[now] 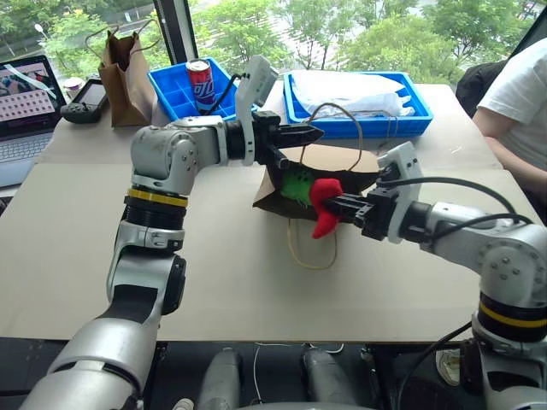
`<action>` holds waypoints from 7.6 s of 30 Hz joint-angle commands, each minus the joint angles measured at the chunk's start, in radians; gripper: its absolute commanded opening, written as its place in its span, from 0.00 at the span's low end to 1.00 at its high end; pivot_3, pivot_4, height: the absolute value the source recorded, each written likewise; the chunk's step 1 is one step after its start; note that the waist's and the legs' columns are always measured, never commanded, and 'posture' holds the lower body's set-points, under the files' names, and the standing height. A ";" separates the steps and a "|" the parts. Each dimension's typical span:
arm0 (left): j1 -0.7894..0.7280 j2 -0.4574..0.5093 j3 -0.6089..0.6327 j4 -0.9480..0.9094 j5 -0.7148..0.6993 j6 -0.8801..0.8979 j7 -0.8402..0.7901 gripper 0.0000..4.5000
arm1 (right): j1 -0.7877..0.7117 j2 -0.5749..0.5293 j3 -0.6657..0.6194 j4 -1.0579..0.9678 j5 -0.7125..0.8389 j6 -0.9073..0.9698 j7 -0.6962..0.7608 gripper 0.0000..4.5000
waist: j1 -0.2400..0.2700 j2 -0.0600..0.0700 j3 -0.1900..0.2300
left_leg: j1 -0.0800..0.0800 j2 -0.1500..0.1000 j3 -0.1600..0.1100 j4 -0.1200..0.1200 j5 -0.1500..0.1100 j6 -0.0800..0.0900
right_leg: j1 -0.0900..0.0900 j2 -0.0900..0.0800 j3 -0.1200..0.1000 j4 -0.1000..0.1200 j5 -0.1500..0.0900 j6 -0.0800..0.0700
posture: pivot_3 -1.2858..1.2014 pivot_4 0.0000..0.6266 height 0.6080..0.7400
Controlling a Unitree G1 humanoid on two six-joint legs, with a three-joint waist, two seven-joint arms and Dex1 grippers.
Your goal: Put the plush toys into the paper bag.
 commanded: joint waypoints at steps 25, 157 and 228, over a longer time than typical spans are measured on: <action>-0.014 0.005 0.005 -0.022 -0.010 -0.021 0.007 0.00 | 0.136 -0.189 -0.269 -0.303 0.270 0.199 0.040 0.91 | 0.009 0.000 0.000 | 0.000 0.000 0.000 0.000 0.000 0.000 | 0.000 0.000 0.000 -0.001 0.000 0.000 | 0.52 0.24 0.81; 0.541 0.416 0.064 -0.277 -0.097 -0.267 -0.448 1.00 | 0.073 -0.192 0.196 -0.226 0.060 -0.236 0.171 0.01 | 0.009 0.000 0.001 | -0.003 0.003 0.000 0.003 0.001 0.002 | -0.001 0.001 -0.002 0.001 0.000 0.000 | 0.52 0.24 0.81; 0.088 0.495 -0.598 0.240 -0.208 -0.998 -0.741 0.01 | 0.516 -0.479 -0.353 -0.309 0.142 -0.096 0.425 0.00 | 0.007 -0.001 0.002 | -0.001 0.001 -0.002 0.002 0.002 0.005 | 0.002 0.001 -0.003 -0.001 0.000 0.000 | 0.52 0.24 0.81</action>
